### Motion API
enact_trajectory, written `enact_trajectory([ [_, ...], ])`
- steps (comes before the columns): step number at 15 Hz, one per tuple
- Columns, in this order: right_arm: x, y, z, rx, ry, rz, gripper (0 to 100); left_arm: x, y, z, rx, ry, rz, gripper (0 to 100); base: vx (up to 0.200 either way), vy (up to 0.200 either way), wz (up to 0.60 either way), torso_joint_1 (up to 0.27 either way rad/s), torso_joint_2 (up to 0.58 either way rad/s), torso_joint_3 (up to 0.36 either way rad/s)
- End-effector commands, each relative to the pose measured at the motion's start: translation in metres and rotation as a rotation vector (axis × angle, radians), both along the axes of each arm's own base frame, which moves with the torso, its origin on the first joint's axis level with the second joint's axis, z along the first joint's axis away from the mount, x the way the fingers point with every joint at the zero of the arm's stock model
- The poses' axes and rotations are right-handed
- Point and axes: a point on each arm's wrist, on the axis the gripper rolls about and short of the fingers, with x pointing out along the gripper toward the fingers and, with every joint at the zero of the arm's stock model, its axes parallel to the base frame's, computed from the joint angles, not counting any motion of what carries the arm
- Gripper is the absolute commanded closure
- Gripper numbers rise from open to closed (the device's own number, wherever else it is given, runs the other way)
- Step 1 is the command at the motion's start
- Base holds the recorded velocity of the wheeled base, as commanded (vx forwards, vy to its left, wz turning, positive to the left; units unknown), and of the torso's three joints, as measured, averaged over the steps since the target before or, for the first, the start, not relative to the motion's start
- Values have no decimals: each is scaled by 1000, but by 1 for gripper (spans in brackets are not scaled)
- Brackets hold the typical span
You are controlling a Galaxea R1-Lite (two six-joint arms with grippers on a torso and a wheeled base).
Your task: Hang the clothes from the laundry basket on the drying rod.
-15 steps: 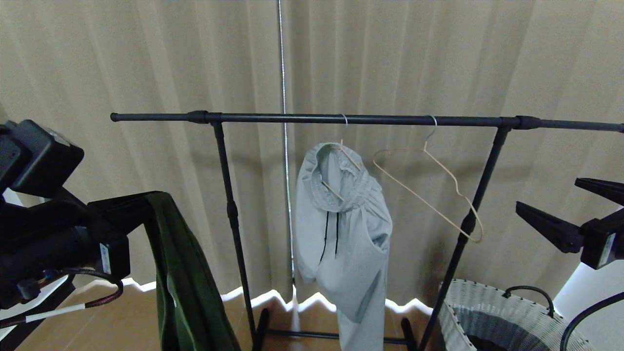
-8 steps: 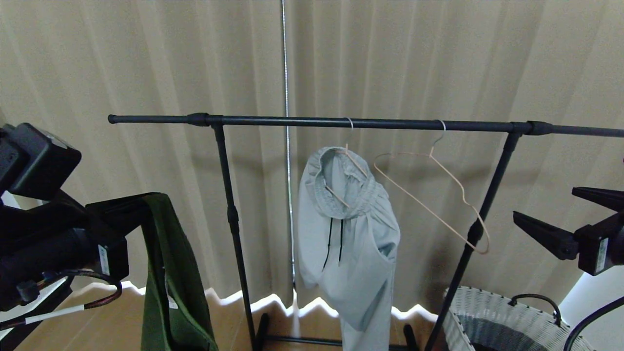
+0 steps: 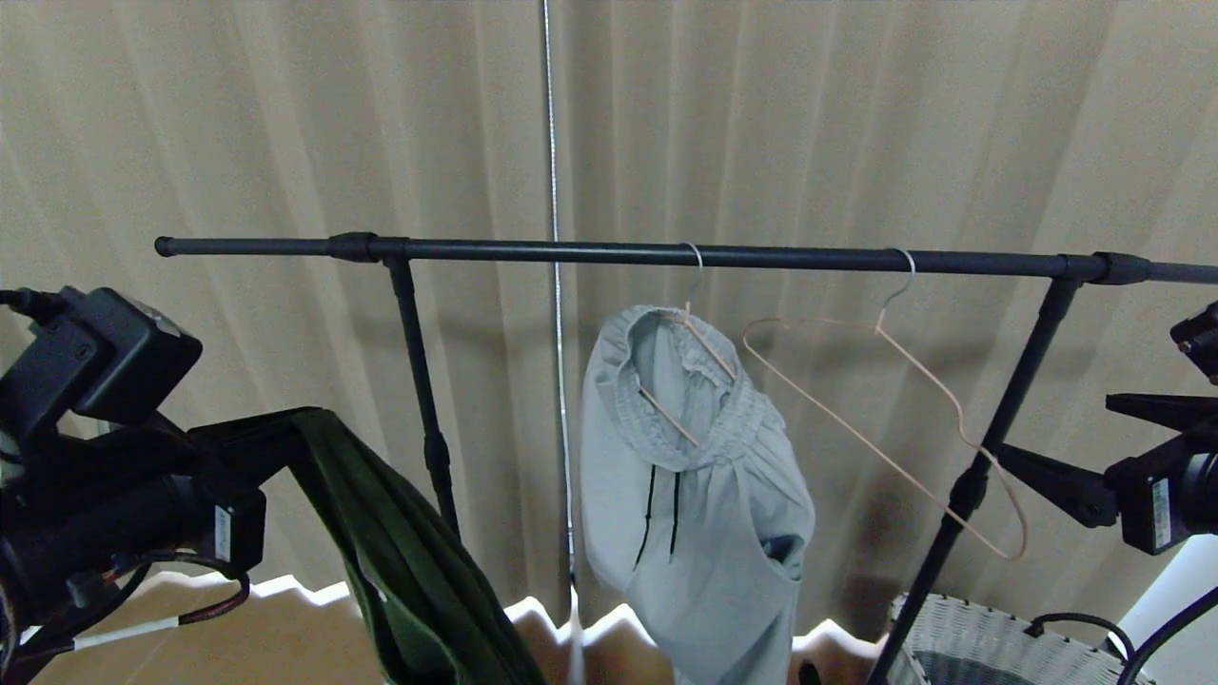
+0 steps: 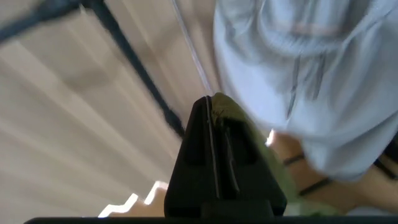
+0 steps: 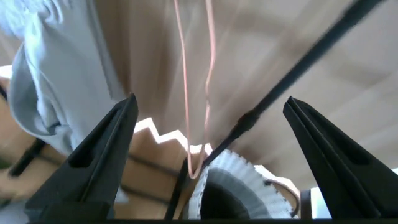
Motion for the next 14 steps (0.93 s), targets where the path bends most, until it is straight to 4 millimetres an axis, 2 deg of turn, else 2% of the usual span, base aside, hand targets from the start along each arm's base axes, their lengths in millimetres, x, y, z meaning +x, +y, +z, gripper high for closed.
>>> enact_trajectory([
  [1,17,3,-4,-9,48,-2,0,0,-1,-1,-17,-6,-40,100,0,0,0,0,0,0],
  [2,28,5,-11,-16,87,-4,0,2,-2,-2,-34,-11,-91,100,0,0,0,0,0,0],
  [5,52,9,-23,62,161,-61,0,12,2,-11,-27,11,-76,100,0,0,0,0,0,0],
  [8,65,11,-29,76,194,-78,0,26,4,-11,-22,27,-45,100,0,0,0,0,0,0],
  [10,71,7,-31,75,196,-99,0,31,3,-17,-21,56,-45,100,0,0,0,0,0,0],
  [11,83,-2,-24,82,172,-142,0,38,1,-31,-50,64,-72,100,0,0,0,0,0,0],
  [13,87,-3,-25,82,173,-152,0,43,0,-33,-61,31,-69,100,0,0,0,0,0,0],
  [14,96,-9,-27,84,180,-178,0,42,0,-34,-61,30,-69,100,0,0,0,0,0,0],
])
